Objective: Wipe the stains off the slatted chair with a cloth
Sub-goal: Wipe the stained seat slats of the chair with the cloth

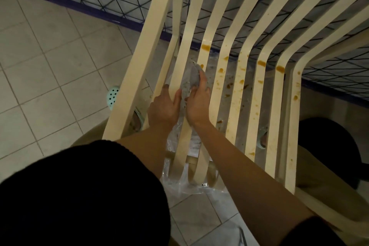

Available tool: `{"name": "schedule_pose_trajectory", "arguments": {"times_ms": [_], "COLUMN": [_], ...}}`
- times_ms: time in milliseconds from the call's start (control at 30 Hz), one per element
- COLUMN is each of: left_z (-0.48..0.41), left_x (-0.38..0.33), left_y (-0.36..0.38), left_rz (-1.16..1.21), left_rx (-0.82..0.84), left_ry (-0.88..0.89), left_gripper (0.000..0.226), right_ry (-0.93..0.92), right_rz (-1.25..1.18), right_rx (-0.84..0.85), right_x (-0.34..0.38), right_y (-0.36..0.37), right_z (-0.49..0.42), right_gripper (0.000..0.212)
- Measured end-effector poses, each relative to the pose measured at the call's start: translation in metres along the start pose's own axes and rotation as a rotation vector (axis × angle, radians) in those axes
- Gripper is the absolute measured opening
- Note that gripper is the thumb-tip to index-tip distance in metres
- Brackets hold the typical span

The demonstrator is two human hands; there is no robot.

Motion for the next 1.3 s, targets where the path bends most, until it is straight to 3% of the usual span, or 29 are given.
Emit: {"name": "schedule_pose_trajectory", "arguments": {"times_ms": [233, 400, 767, 1000, 1300], "left_z": [-0.002, -0.001, 0.0, 0.004, -0.002], "left_x": [-0.001, -0.001, -0.002, -0.007, -0.018], "left_y": [0.002, 0.002, 0.0, 0.001, 0.0], "left_rz": [-0.052, -0.064, -0.034, -0.17, -0.31], "left_rx": [0.021, 0.027, 0.011, 0.01, 0.094], "left_ry": [-0.026, -0.037, 0.022, 0.096, 0.22], "left_gripper": [0.068, 0.064, 0.065, 0.063, 0.062], "right_ry": [0.01, 0.055, 0.009, 0.01, -0.02], "right_rz": [-0.036, -0.211, -0.023, -0.008, -0.036], "right_rx": [0.031, 0.017, 0.027, 0.006, 0.028], "right_x": [-0.015, -0.024, 0.002, 0.003, -0.002], "right_y": [0.005, 0.014, -0.001, 0.003, 0.001], "right_z": [0.04, 0.064, 0.001, -0.04, 0.009], "right_gripper": [0.054, 0.049, 0.054, 0.055, 0.052]}}
Point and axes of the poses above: each hand's wrist, its own z-axis away from the middle knuckle, its own y-axis out of the palm, x = y × z, the point moved 3 cm from there along -z, towards the middle knuckle, and after that the axes turned 8 degrees about z, right-handed, at the moved point
